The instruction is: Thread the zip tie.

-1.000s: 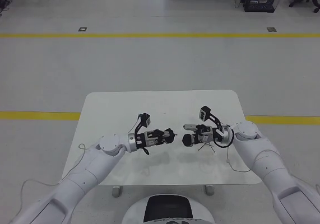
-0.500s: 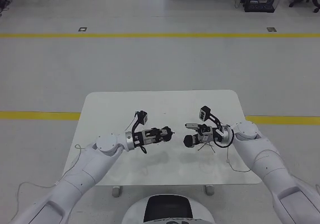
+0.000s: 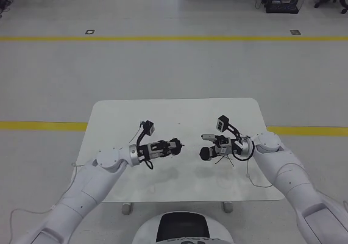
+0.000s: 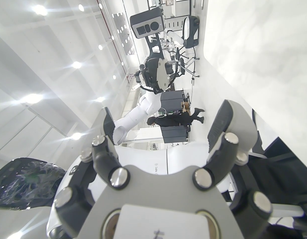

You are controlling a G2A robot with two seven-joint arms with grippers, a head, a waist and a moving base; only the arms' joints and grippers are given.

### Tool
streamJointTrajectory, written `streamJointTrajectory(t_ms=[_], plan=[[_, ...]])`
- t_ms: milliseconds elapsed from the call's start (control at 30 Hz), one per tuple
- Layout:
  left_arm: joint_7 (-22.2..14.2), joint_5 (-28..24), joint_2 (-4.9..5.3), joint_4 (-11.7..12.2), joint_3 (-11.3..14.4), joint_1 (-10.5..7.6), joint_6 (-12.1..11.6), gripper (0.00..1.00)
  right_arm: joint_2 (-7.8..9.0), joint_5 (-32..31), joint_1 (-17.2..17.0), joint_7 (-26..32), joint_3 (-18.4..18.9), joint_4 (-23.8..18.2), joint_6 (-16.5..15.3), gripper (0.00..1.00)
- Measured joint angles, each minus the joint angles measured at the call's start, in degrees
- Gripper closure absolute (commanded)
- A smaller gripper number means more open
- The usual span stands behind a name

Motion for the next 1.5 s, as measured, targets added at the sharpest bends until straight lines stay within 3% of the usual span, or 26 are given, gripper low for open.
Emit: streamJointTrajectory(t_ms=[467,667,1133,1367,1500], plan=[[0.0,0.0,0.0,0.0,0.0,0.01,0.0,1.0,3.42,-17.5,0.6,-0.9,3.8,-6.6,-7.2,0.0],[0.0,0.0,0.0,0.0,0.0,0.01,0.0,1.0,4.32,-25.1,0.7,-2.1,5.6,-12.6,-7.2,0.0],[0.0,0.0,0.0,0.0,0.0,0.01,0.0,1.0,4.33,-25.7,0.4,-3.2,5.5,-13.0,-6.9,0.0],[0.0,0.0,0.0,0.0,0.0,0.01,0.0,1.0,5.11,-31.9,1.8,-5.1,6.5,-15.8,-7.2,0.0],[0.0,0.0,0.0,0.0,0.0,0.01,0.0,1.0,5.56,-36.4,3.4,-3.3,6.3,-17.9,-7.2,0.0]])
